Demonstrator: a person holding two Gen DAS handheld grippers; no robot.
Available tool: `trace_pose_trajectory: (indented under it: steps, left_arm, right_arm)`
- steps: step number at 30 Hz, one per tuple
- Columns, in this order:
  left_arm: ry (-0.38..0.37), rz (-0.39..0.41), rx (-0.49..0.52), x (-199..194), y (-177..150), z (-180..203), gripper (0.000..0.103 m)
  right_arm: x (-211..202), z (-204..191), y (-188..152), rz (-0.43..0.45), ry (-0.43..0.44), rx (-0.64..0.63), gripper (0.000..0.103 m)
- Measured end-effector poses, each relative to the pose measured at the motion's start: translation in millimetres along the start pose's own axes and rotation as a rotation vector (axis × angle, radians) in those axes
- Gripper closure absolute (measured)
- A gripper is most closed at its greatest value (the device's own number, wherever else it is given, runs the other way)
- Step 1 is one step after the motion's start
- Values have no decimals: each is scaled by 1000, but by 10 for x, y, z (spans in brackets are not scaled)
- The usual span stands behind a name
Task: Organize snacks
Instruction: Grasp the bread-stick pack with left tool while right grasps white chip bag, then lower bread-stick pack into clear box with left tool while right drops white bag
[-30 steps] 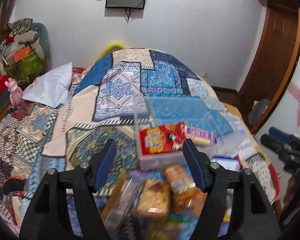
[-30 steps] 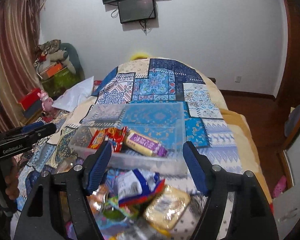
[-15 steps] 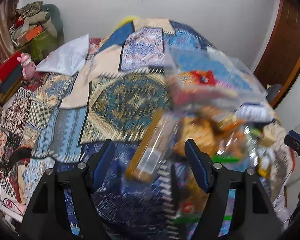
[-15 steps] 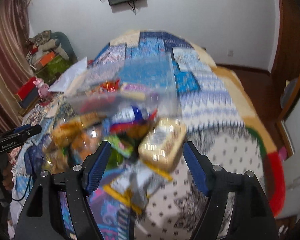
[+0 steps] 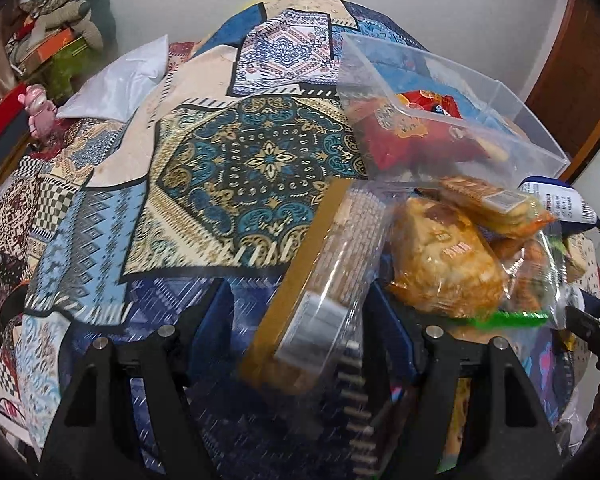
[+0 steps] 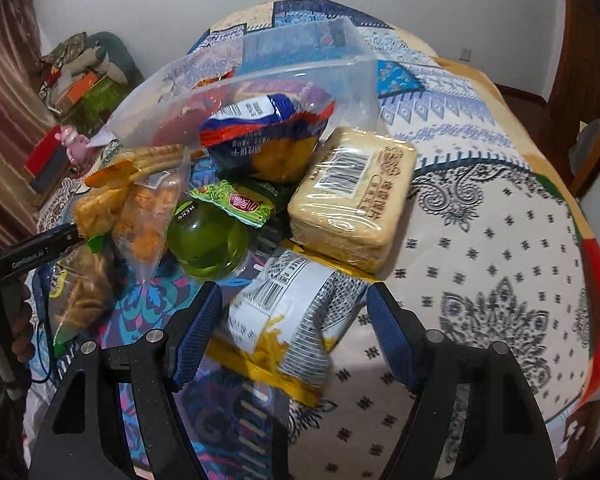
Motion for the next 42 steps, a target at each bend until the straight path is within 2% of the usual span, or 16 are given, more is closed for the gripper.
trace_pose_trajectory:
  steps: [2,6,10,11,13,16,21,27,36,42]
  left_arm:
    - [-23,-12,-5,63,-6,22,45]
    - [-36,6,-9,55,-34,35,56]
    - [-30,10,-7,-37,-110,15,67]
    - [-23,10,-7,-54,-128,5,67]
    - [-11,10,-11,-111,-195,-22,67]
    - [7,12,-7,-183,-277,-39,68]
    - [1,31,-12,-335,-332,-39,68]
    - [-14,89,-8,-585,-220,32,68]
    - [-58,182,7,-907,112,211,68]
    - [-95,226,29,-978,406,415,68]
  right_arm:
    - [47,5,-4,-11,7,14,29]
    - [57,8,-35,-11,13,9,29]
    - [6,35,-72,-9,21,8,36]
    - [-11,49,-81,-9,19,7,39]
    - [-52,101,-108,-7,16,6,52]
    - [-107,174,-155,-9,34,15,55]
    - [-201,183,-210,-5,36,12,57]
    - [-399,199,-202,33,42,20,57]
    - [-728,214,147,160,48,19,57]
    - [-745,169,477,225,54,-1,57]
Point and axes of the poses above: each gripper's, at about its wrist camera, not at the fingertips, and x roughly the way its jaws point, z to its right, y to its top, the point moved 4 cm from there along x, roughly the way its jaws point, and after that the axes turned 3 degrees about z, right-handed, at the moved point
